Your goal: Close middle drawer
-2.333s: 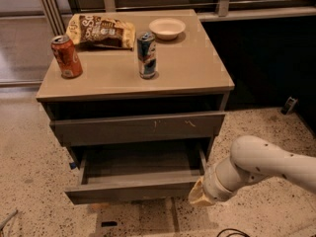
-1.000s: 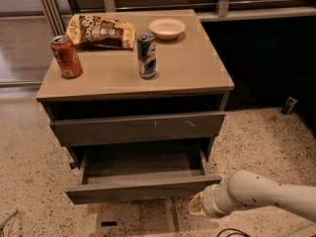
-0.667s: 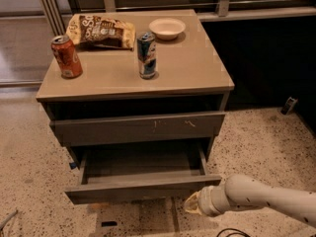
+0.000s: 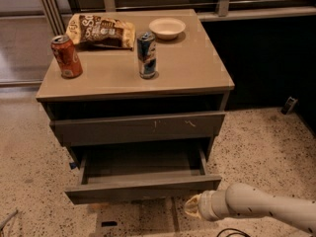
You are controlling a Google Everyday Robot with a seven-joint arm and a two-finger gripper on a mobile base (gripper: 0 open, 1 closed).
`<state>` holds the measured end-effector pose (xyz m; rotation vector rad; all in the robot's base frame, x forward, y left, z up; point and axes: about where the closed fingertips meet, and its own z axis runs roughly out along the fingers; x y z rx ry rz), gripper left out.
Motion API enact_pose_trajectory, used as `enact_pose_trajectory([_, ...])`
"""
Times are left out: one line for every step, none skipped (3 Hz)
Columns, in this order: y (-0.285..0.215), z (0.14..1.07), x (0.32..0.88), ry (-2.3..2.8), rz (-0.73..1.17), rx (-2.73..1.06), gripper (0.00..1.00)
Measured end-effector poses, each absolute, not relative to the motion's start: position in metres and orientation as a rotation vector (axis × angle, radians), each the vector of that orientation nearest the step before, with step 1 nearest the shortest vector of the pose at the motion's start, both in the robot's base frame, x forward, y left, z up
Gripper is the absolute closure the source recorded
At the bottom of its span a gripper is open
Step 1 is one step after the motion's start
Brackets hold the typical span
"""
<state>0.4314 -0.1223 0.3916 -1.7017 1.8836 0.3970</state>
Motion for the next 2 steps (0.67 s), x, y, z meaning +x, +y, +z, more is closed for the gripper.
enact_pose_trajectory([-0.128, 0.393, 0.448, 1.816, 0.255, -1.631, 1.00])
enact_pose_trajectory([-0.132, 0.398, 0.473, 1.719, 0.124, -1.560, 1.00])
